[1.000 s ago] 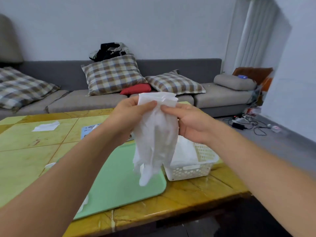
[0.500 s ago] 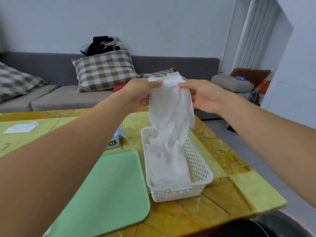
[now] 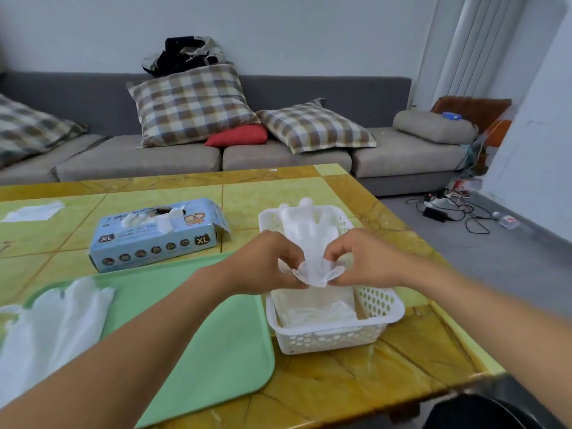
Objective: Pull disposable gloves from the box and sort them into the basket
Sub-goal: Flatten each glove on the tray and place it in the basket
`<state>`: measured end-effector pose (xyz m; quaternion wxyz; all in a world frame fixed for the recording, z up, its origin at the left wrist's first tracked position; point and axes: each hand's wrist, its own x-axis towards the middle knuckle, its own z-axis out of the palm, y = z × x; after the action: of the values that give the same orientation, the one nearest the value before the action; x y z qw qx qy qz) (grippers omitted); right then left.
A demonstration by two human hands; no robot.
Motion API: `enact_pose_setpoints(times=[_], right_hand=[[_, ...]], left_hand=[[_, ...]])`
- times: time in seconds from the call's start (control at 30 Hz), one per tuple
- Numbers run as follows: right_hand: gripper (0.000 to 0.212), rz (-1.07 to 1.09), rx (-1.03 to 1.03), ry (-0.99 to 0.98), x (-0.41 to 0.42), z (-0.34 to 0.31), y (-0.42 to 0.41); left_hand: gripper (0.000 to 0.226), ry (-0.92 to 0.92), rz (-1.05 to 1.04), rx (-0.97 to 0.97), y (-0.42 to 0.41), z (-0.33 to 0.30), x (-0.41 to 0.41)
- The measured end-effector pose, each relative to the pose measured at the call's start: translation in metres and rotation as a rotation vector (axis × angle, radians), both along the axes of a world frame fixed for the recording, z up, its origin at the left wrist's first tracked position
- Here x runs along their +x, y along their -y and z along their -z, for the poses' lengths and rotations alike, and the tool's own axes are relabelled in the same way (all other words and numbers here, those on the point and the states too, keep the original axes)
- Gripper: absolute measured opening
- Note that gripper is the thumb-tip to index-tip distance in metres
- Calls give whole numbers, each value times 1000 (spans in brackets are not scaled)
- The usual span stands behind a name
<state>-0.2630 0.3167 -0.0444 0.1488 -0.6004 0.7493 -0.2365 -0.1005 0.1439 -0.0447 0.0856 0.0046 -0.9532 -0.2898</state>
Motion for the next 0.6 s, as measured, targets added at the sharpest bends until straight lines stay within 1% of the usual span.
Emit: enact_pose_setpoints(times=[0.07,0.13,0.2,0.27,0.3,0.43,0.5,0.6], right_hand=[[11,-23,55,-73,7,-1,-5],[16,-22,75,-83,13,-3,-10],[31,-11,131,-102,16,-6,-14],[44,-22,212,-134,20,-12,-16],[43,-43,237,-141,21,-14,-17],[23,-87,352,-164,24,-19,-16],[17,-97,428,-78,25,-26,-14],[24,-131,481,151,23,-39,-8]], left_hand=[[12,70,55,-122,-5,-3,1],[16,175,60,-211,-10,-6,1],[19,268,71,-285,-16,-8,0],[22,349,88,-316,-21,-10,-1],[23,390,101,-313,-22,-12,-2],[29,536,156,-299,-25,-19,-3],[31,607,169,-332,-29,-21,-6],[34,688,157,-390,-36,-21,-11]])
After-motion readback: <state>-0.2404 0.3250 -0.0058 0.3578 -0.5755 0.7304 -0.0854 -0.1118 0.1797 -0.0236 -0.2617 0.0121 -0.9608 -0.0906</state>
